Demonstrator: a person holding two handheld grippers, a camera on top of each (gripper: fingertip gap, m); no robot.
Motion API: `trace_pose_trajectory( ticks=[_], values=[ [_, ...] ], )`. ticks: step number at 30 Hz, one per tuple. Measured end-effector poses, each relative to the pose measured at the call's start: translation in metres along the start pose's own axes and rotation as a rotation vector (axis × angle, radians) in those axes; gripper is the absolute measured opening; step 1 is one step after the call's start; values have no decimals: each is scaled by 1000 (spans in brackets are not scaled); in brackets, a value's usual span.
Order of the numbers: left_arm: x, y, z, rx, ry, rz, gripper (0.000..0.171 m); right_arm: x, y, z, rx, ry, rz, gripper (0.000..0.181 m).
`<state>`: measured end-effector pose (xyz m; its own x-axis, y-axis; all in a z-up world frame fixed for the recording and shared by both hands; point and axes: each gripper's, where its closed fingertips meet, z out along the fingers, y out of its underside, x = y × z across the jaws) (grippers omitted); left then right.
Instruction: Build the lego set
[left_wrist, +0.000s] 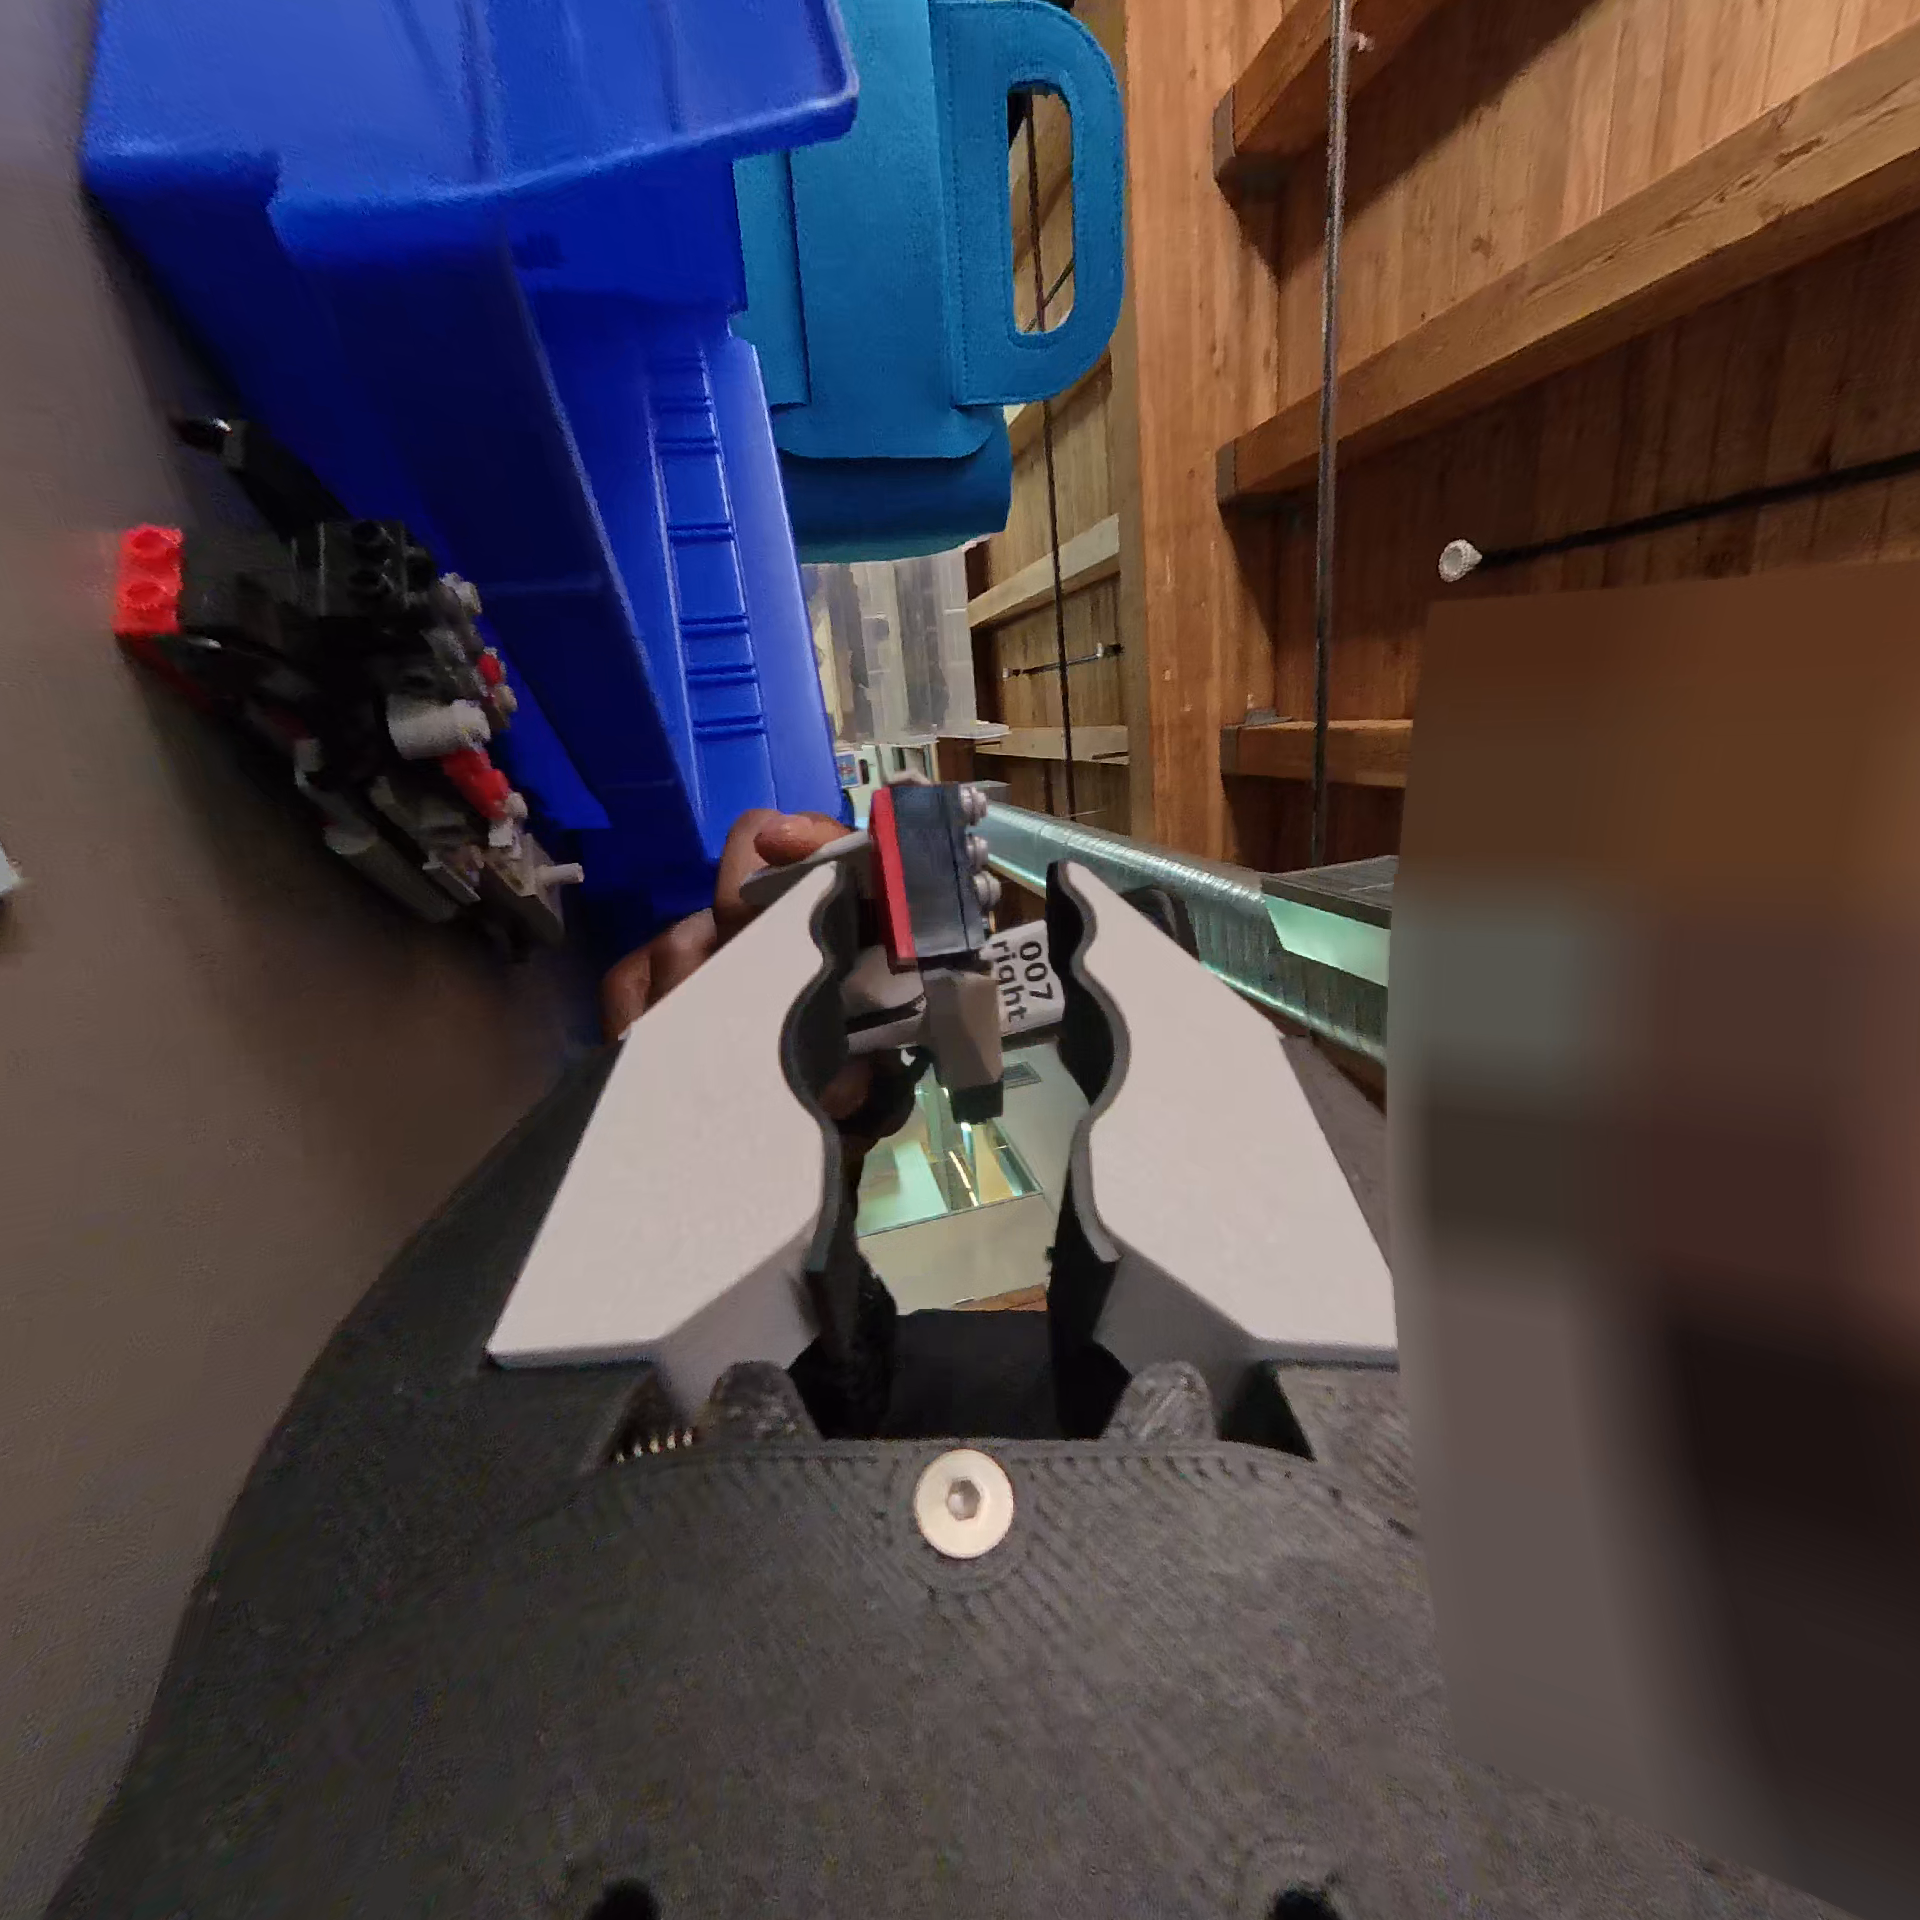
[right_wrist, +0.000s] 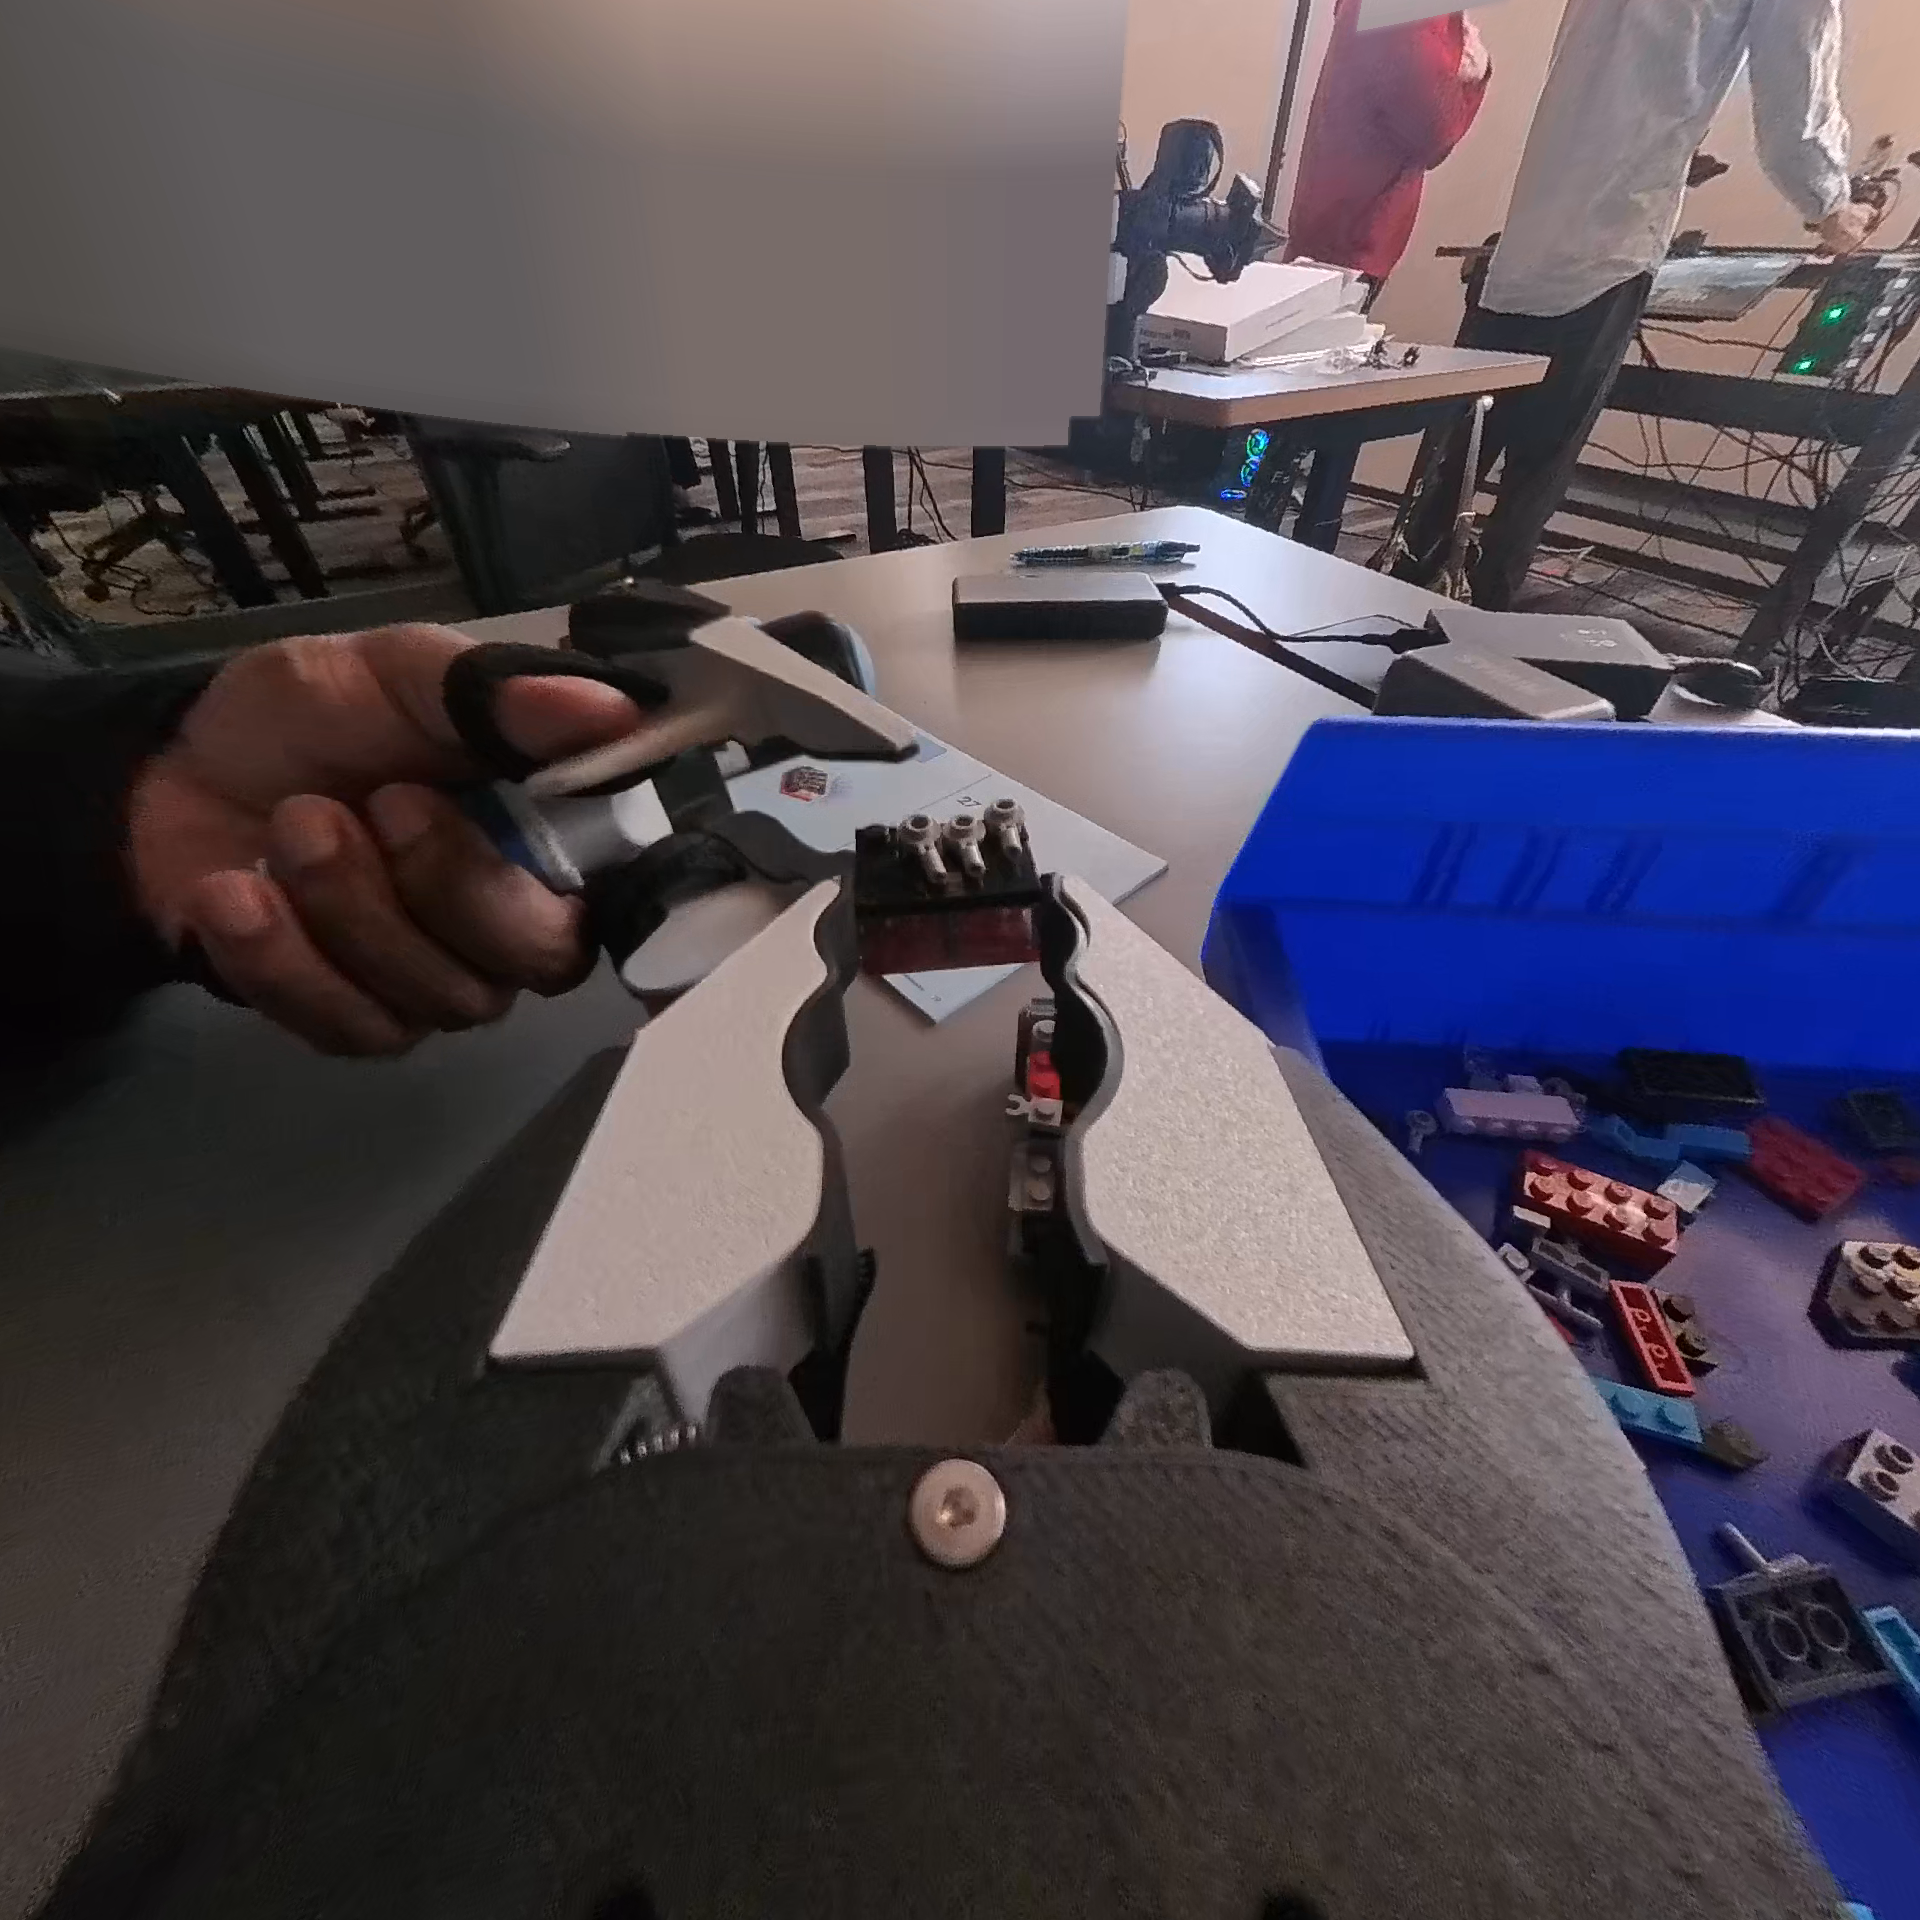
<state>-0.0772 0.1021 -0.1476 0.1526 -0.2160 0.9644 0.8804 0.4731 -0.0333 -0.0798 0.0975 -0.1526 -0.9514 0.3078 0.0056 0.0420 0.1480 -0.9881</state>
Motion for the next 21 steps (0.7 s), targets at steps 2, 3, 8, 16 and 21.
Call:
trace_pose_trajectory(
  ticks=[2,3,8,16,21],
  values=[
    [-3,-1,-1,-12,-24,12,37,-1,1,1,-9,3,-17,36],
    [-3,-1,-1,-21,-25,17,37,-2,2,1,-15,5,-26,36],
    [-6,4,1,-74,-53,32,35,-4,4,3,-27,9,-52,36],
    [-5,6,1,-83,-34,22,24,-2,3,2,-25,15,-54,36],
    [-6,6,1,-80,-25,14,23,-2,3,3,-24,15,-53,36]
  ],
)
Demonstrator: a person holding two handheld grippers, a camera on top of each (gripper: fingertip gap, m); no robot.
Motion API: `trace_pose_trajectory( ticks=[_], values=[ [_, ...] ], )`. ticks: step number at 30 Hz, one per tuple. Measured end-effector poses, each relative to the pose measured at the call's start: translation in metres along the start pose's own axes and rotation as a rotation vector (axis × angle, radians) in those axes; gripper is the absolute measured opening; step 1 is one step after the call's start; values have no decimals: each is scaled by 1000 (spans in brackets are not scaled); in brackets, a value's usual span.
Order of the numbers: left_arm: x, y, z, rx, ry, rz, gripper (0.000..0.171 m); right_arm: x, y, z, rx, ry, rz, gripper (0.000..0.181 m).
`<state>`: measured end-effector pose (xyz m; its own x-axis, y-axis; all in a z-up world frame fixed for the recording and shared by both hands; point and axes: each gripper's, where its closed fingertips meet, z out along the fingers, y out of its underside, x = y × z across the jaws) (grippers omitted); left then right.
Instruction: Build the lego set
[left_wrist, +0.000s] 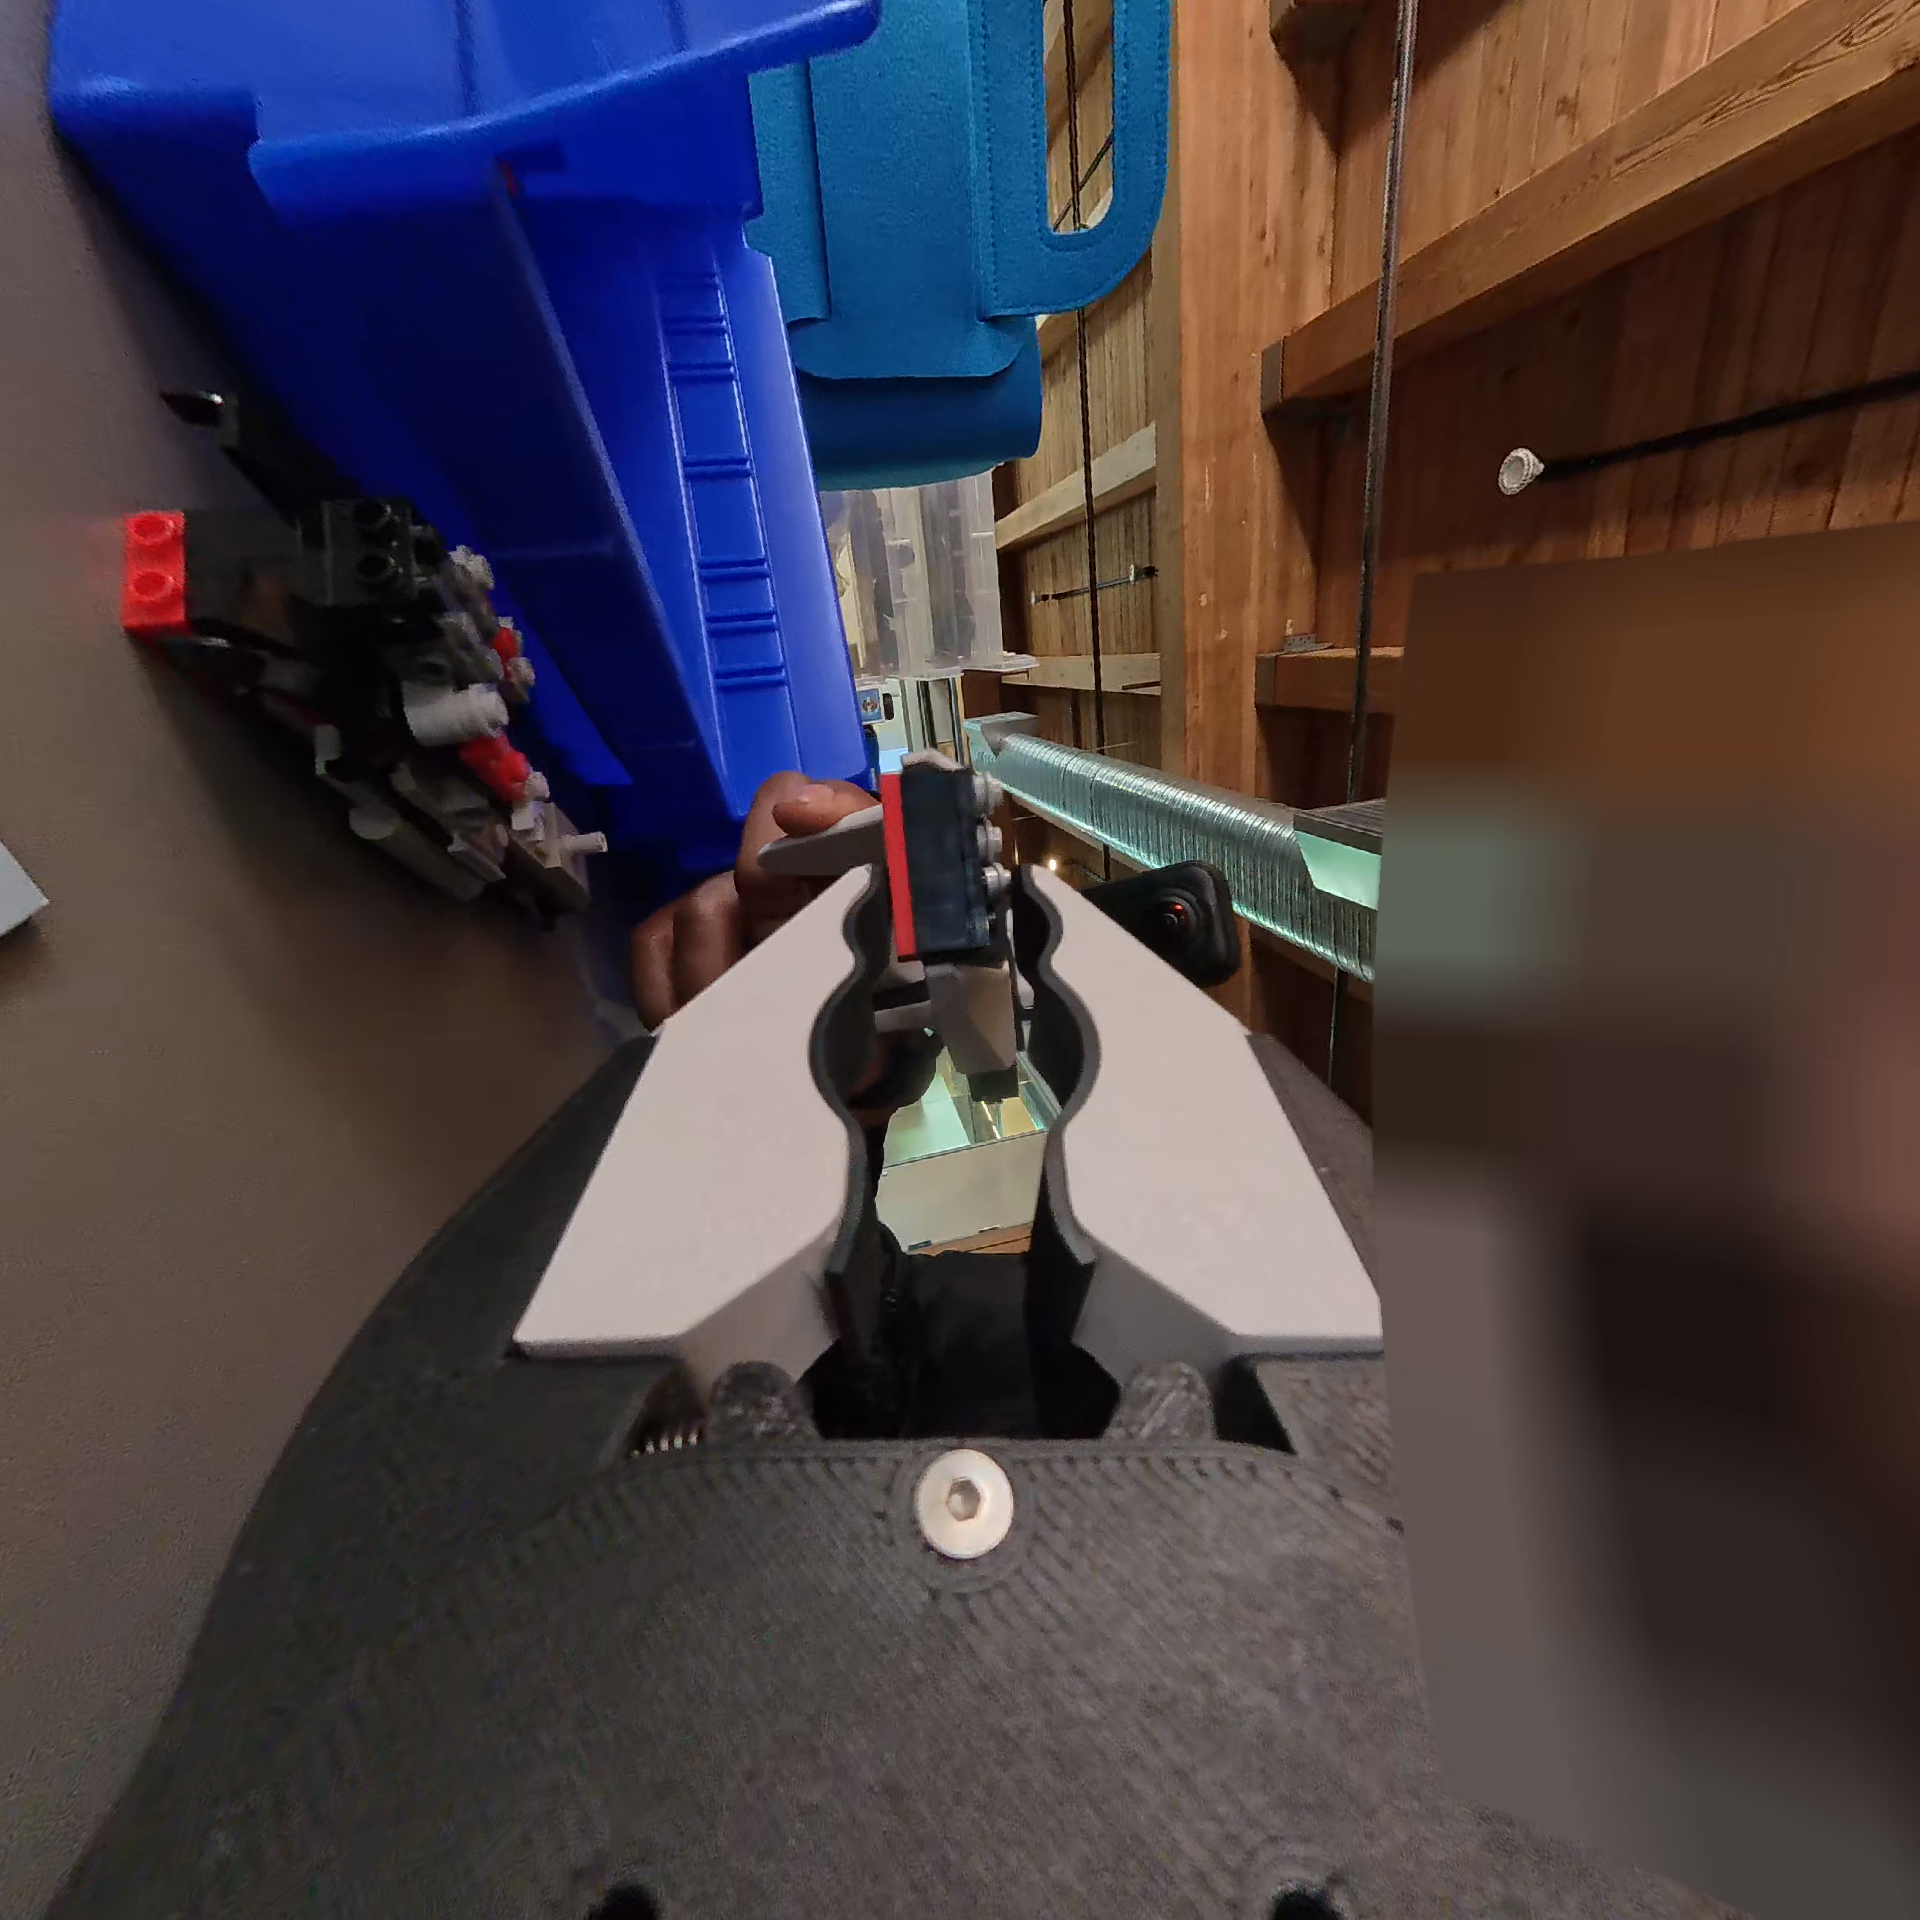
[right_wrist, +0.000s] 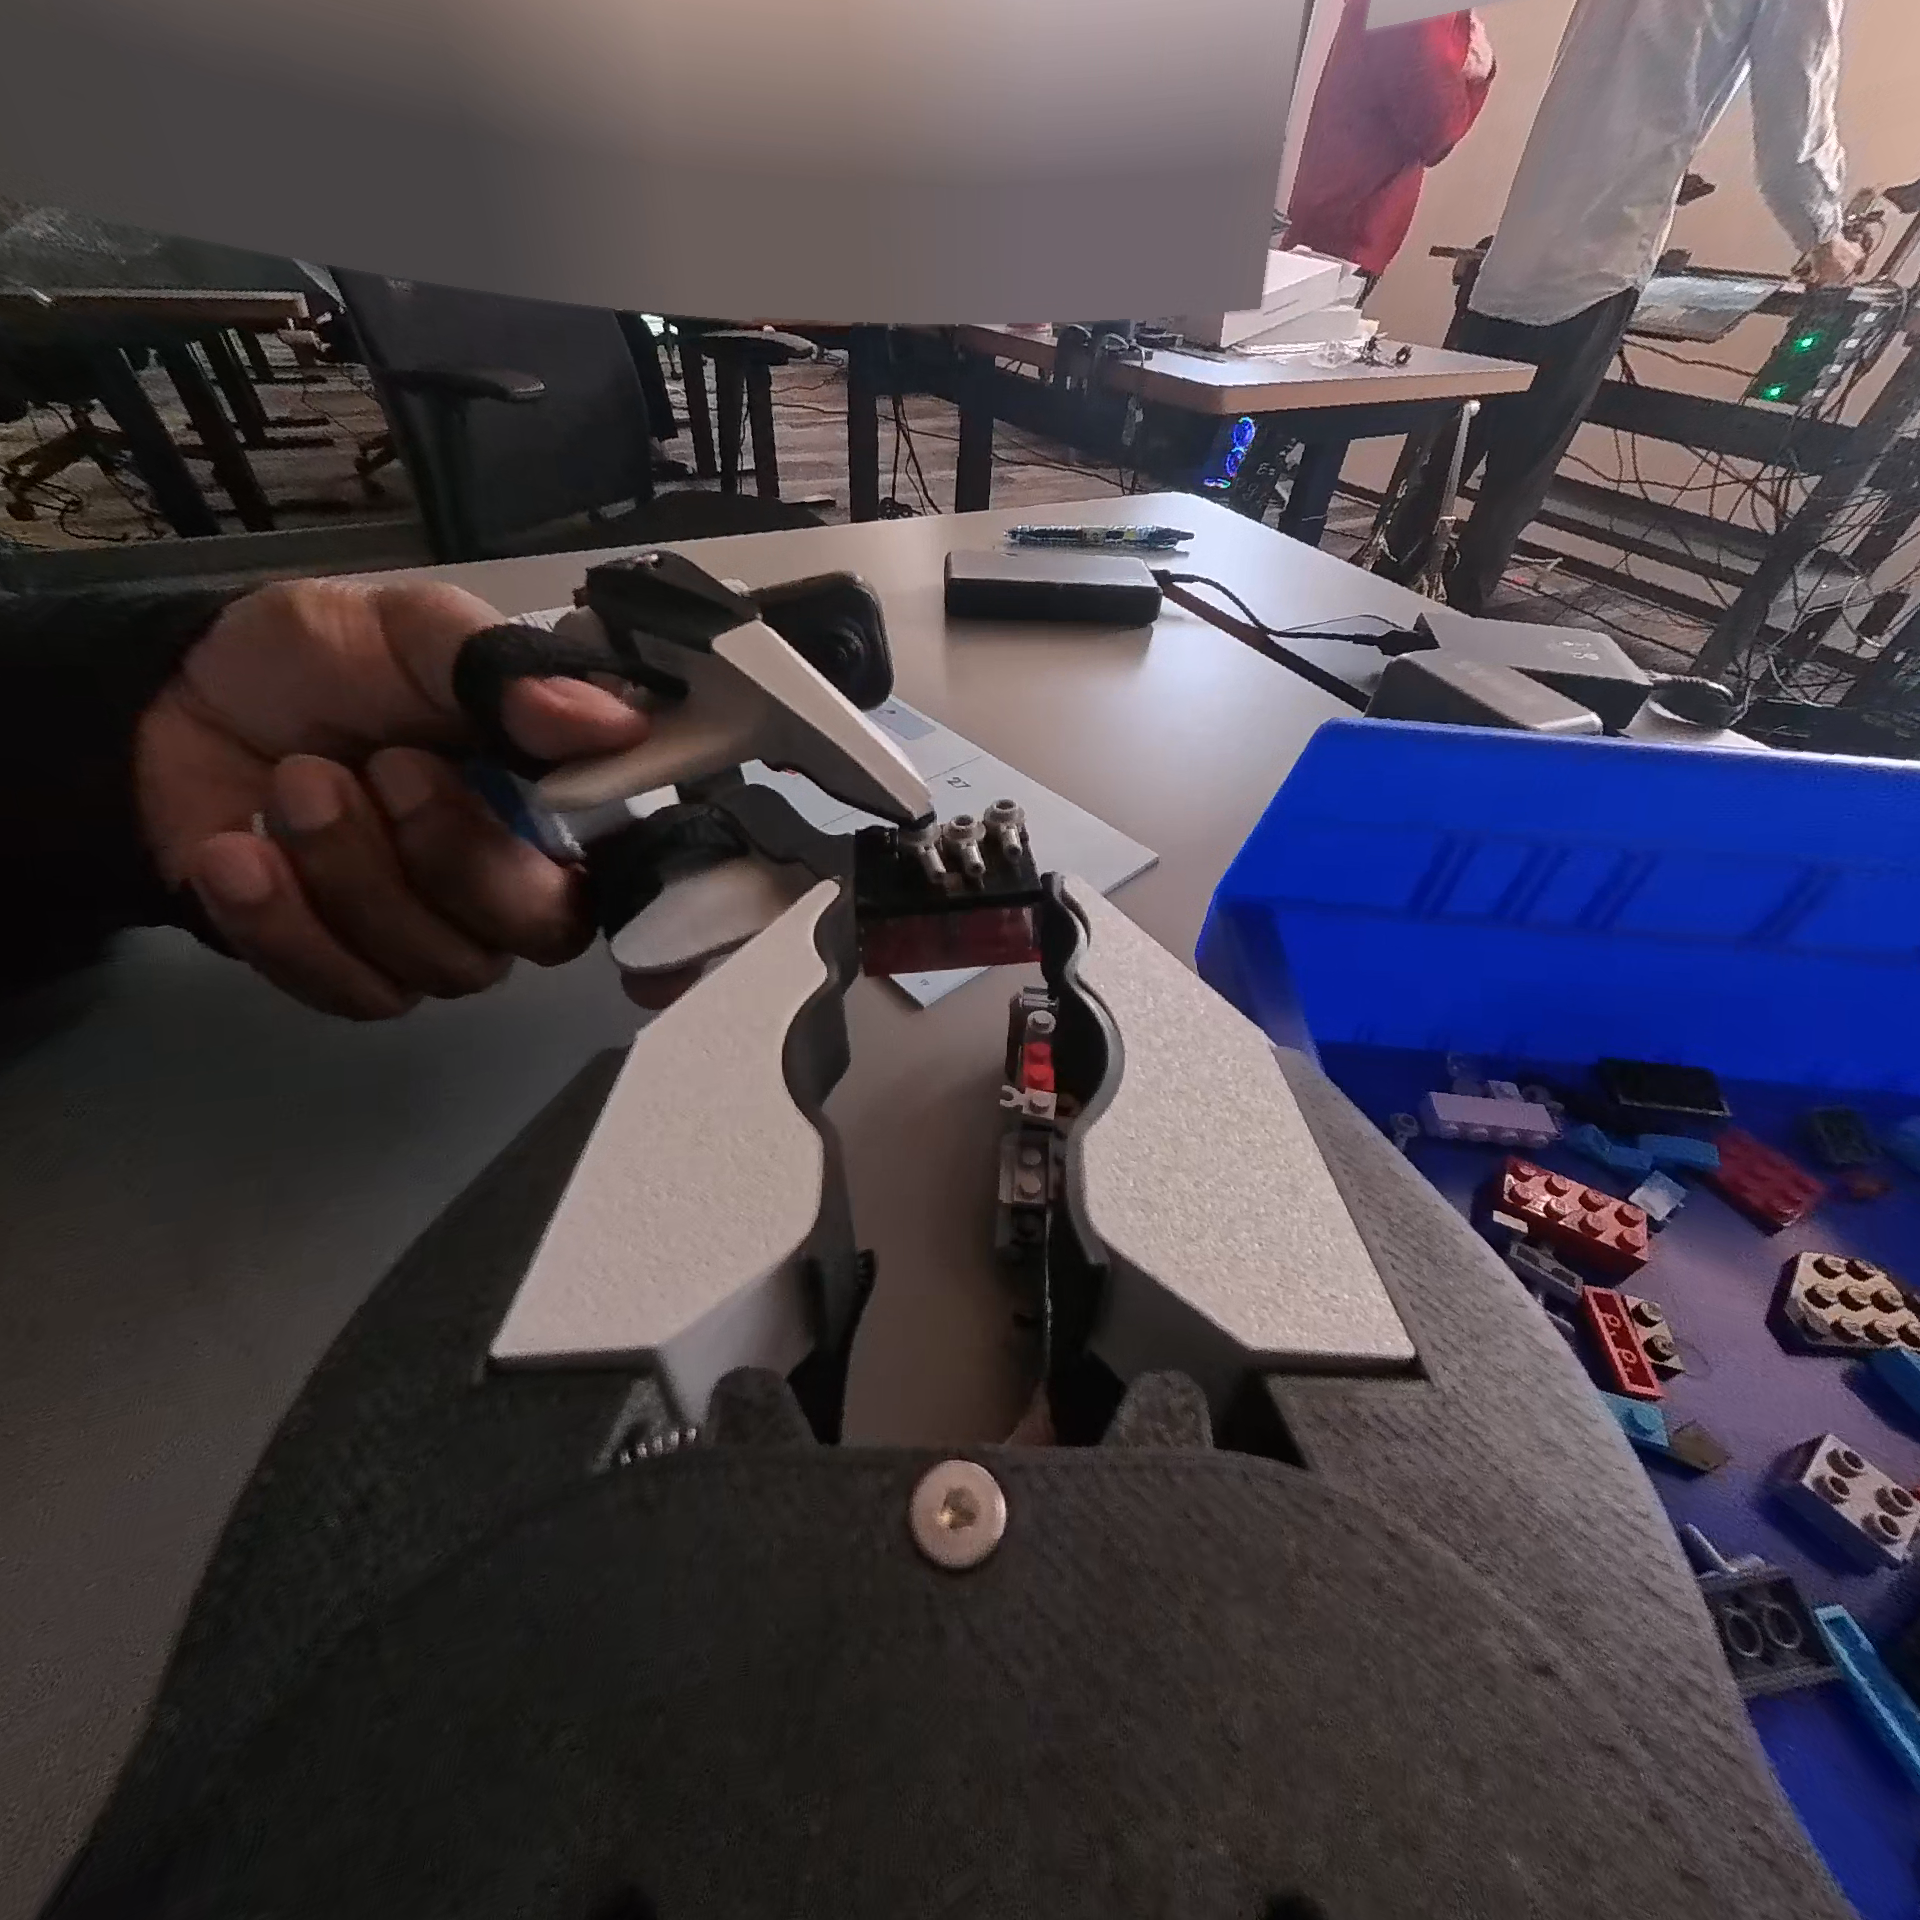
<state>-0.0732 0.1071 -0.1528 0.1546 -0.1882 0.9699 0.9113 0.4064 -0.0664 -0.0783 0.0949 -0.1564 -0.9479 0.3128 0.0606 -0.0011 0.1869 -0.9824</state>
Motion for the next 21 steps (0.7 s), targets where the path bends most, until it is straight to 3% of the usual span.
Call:
trace_pose_trajectory(
  ticks=[21],
  values=[
    [6,2,2,3,94,-63,23,0,-5,-3,46,-9,-3,36]
  ],
)
